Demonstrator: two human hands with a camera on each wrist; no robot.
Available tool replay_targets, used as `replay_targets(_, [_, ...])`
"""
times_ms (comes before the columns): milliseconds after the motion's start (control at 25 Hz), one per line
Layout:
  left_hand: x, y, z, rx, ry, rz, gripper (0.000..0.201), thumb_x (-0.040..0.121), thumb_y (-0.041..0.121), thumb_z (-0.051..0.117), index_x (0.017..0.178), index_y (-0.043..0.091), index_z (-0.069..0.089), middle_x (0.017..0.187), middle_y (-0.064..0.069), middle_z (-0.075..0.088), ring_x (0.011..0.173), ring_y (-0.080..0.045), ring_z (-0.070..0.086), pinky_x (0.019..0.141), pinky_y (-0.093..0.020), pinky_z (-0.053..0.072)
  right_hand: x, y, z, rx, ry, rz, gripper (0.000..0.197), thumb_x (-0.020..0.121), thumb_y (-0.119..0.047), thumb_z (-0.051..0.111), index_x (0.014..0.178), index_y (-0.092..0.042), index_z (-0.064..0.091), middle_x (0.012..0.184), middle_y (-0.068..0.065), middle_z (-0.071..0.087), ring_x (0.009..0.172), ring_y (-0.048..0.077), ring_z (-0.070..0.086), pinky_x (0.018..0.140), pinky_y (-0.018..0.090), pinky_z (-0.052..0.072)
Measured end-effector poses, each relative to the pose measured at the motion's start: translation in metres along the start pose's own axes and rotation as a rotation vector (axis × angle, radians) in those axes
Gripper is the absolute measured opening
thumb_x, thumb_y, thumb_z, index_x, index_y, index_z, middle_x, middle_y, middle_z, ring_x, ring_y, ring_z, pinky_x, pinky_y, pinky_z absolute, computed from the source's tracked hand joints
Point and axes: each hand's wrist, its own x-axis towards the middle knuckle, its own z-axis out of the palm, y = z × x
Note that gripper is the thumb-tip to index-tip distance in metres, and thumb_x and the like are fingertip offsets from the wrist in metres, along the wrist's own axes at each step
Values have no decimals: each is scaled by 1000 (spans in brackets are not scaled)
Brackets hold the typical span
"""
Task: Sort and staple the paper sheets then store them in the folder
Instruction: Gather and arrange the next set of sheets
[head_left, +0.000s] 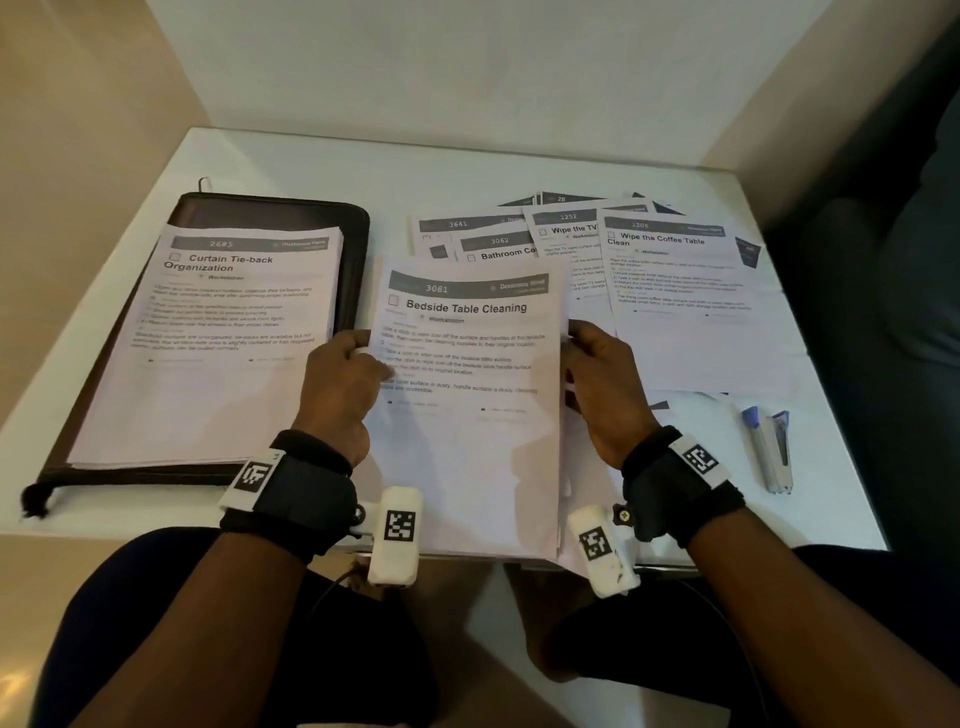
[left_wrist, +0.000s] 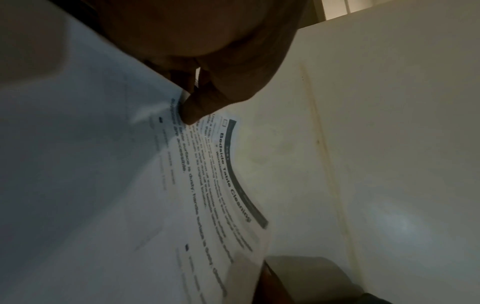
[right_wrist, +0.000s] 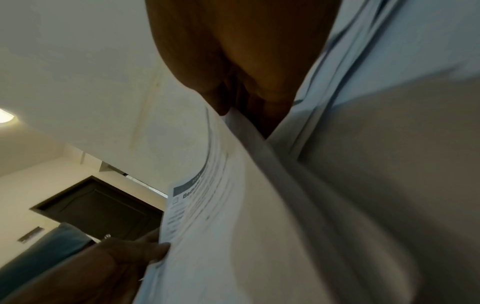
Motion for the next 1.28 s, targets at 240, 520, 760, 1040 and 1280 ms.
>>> replay_targets(240, [2,6,-24,68,177,244,59,96,-4,50,147,27,47,129,-3,64,111,-21,64,91,-36,56,0,11,-6,-942,-220,-175,62,94,-47,66,147,-18,48,152,-1,43,140,16,39,112,25,32])
replay_targets(520, [7,14,-43,74,214,360,52,98,-1,53,143,24,53,131,3,62,115,-17,59,74,-12,49,-3,23,5,-1224,-252,-201,81,89,-72,52,156,-36,24,162,-13,16,147,15,12,105,55,42])
replay_targets(760, [5,18,-43,-48,223,320,55,96,-4,49,144,23,54,131,3,60,117,-18,59,77,-14,54,6,27,-4,-1191,-294,-205,63,99,-58,49,155,-42,28,163,-11,19,145,18,18,110,51,40])
replay_targets(1040, [5,21,-38,-131,203,245,47,97,-2,49,138,20,58,123,5,61,107,-17,60,70,-14,53,12,16,-3,-920,-74,-205,35,108,-24,46,140,-16,54,137,5,56,120,24,50,100,26,34])
replay_targets(1280, [11,22,-36,-236,222,141,36,96,4,51,126,14,70,120,-3,70,104,-23,67,78,-25,58,7,1,-2,-439,147,-173,21,106,-30,47,110,-21,65,98,-3,71,88,16,65,78,39,57])
